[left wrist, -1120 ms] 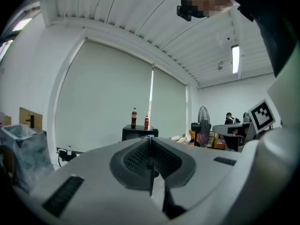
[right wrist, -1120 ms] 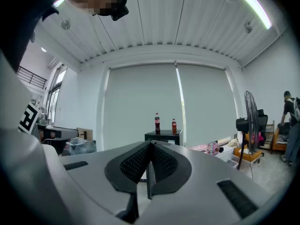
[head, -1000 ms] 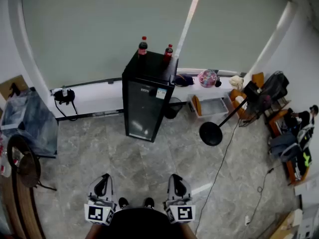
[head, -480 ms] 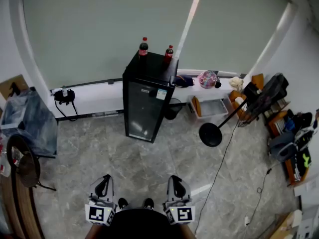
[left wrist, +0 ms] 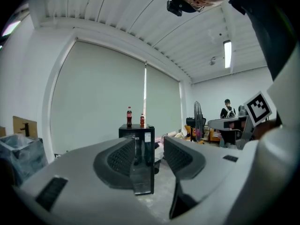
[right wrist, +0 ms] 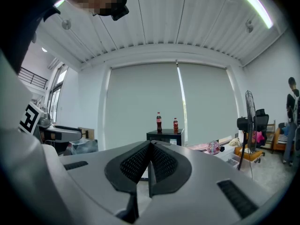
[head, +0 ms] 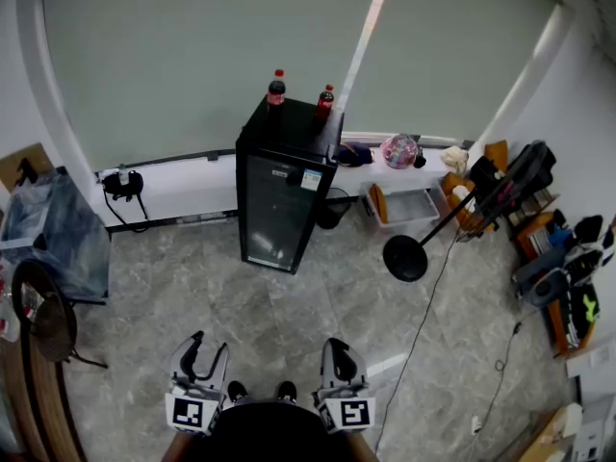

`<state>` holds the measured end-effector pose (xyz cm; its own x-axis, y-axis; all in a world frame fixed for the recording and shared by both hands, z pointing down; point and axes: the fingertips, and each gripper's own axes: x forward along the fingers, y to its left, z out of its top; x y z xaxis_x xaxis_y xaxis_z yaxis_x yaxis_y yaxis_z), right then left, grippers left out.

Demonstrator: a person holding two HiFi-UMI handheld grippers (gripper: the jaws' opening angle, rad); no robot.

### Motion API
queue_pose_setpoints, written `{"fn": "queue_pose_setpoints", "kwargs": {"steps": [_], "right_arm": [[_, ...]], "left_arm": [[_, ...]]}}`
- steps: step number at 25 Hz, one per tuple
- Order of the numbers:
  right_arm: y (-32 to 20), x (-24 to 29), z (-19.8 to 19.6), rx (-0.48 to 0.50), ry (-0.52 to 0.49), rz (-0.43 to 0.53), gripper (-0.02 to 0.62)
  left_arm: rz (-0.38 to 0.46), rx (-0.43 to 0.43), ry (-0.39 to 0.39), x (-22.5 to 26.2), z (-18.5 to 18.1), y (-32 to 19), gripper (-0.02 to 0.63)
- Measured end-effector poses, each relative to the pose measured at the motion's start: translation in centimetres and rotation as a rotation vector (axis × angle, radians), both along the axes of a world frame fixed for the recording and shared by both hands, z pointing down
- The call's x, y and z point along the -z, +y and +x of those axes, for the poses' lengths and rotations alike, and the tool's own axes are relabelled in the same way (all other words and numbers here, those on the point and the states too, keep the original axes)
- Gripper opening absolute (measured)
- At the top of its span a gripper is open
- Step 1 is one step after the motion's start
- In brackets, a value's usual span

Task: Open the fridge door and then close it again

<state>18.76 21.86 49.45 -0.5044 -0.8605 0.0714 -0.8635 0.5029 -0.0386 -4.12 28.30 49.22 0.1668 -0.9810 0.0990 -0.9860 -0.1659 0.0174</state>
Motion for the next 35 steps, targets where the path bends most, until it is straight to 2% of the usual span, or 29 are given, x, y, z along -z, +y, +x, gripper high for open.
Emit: {"fn": "queue_pose_setpoints", "kwargs": {"steps": [15,26,35], "right_arm": [[0.9,0.3,-2.0,-0.002,0.01,0.002,0.005],[3.7,0.6,-6.8,-0.001,0.008,0.013,0.005],[3.6,0.2,-8.3,-0.015,0.013,-0.003,0.005]], "left_arm": [[-0.024,0.044,-0.001,-0.4,-3.2,0.6,0.419],[-0.011,0.041,0.006,-0.6,-7.7,2.5,0.428],[-0.02,0.046,0.03,-1.2,-9.4,2.2,0.431]]}}
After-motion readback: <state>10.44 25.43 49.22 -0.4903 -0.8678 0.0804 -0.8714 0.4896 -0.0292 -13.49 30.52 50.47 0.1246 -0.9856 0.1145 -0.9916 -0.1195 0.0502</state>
